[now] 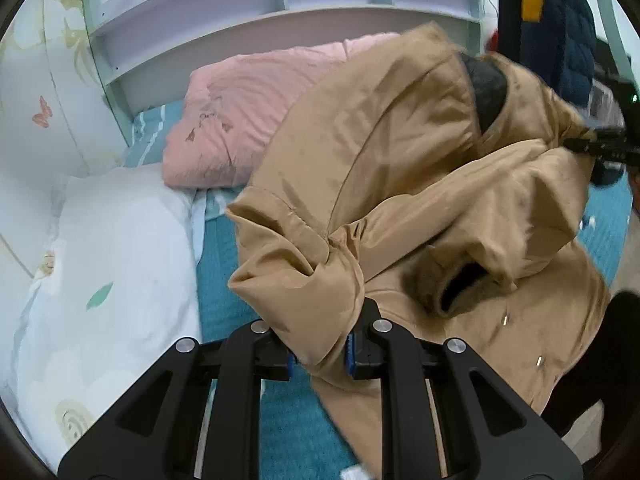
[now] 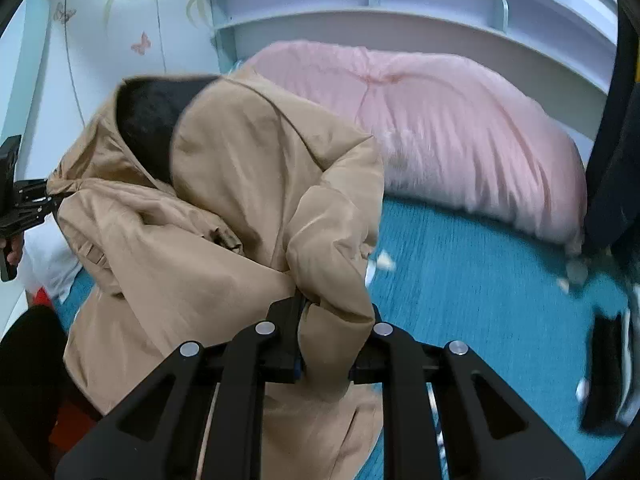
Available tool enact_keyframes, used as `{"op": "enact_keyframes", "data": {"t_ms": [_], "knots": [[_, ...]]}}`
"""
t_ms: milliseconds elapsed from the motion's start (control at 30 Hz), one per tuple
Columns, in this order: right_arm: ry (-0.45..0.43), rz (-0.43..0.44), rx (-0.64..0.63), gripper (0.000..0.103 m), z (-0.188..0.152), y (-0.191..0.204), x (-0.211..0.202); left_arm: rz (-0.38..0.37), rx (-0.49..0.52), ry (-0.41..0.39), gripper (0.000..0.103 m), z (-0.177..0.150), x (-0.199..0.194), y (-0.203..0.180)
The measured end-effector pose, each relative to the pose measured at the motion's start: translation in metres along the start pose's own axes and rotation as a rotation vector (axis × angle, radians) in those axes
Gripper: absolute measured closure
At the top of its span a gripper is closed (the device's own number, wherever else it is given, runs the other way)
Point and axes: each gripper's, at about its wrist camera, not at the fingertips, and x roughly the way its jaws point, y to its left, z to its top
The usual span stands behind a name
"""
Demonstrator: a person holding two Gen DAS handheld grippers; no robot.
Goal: Fold large clothes
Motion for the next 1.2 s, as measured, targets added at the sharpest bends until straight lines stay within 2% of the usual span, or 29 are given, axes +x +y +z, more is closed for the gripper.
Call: {"op": "enact_keyframes", "data": {"t_ms": [133, 233, 333, 500, 600, 633, 667, 733, 800, 833, 867, 967, 1033, 1100, 1167, 1200], "knots": [[0.057, -0.014, -0.023, 0.088, -0.035, 0.018, 0.000, -0.005, -0.002, 0.041, 0.087, -0.033, -0.009, -0.016], [0.079, -0.026, -0.026, 0.087, -0.061, 0.028, -0.001, 0.020, 0.044, 0.072, 0.086, -0.062, -0.009, -0.034], [0.100, -0.043, -0.004, 0.085, -0.088, 0.031, 0.001, 0.015, 0.027, 0.099, 0.085, -0.087, -0.009, -0.041], [0.106, -0.097, 0.050, 0.067, -0.129, 0.034, -0.010, 0.034, 0.045, 0.153, 0.077, -0.130, -0.011, -0.057], [0.127, -0.130, 0.091, 0.057, -0.153, 0.034, -0.018, 0.041, 0.039, 0.187, 0.068, -0.149, -0.016, -0.063], [0.141, -0.139, 0.099, 0.055, -0.159, 0.035, -0.020, 0.048, 0.038, 0.190, 0.060, -0.151, -0.020, -0.064], [0.152, -0.145, 0.103, 0.054, -0.164, 0.035, -0.021, 0.061, 0.040, 0.183, 0.054, -0.153, -0.026, -0.066], [0.175, -0.158, 0.111, 0.052, -0.175, 0.036, -0.032, 0.065, 0.033, 0.172, 0.048, -0.155, -0.038, -0.067], [0.194, -0.184, 0.116, 0.050, -0.180, 0.038, -0.046, 0.087, 0.031, 0.195, 0.039, -0.156, -0.054, -0.065], [0.207, -0.200, 0.114, 0.047, -0.181, 0.038, -0.053, 0.086, 0.015, 0.185, 0.034, -0.156, -0.062, -0.062], [0.243, -0.224, 0.113, 0.044, -0.182, 0.038, -0.061, 0.090, -0.017, 0.178, 0.025, -0.157, -0.075, -0.057], [0.263, -0.264, 0.114, 0.042, -0.185, 0.033, -0.085, 0.145, -0.115, 0.209, 0.021, -0.160, -0.100, -0.040], [0.274, -0.324, 0.129, 0.040, -0.181, 0.027, -0.099, 0.149, -0.162, 0.175, 0.021, -0.151, -0.113, -0.037], [0.225, -0.339, 0.156, 0.040, -0.165, 0.028, -0.112, 0.156, -0.187, 0.121, 0.021, -0.133, -0.124, -0.037], [0.142, -0.268, 0.220, 0.040, -0.141, 0.035, -0.118, 0.187, -0.202, 0.041, 0.019, -0.107, -0.132, -0.043], [0.110, -0.233, 0.248, 0.038, -0.130, 0.041, -0.114, 0.162, -0.205, 0.026, 0.019, -0.091, -0.127, -0.049]]}}
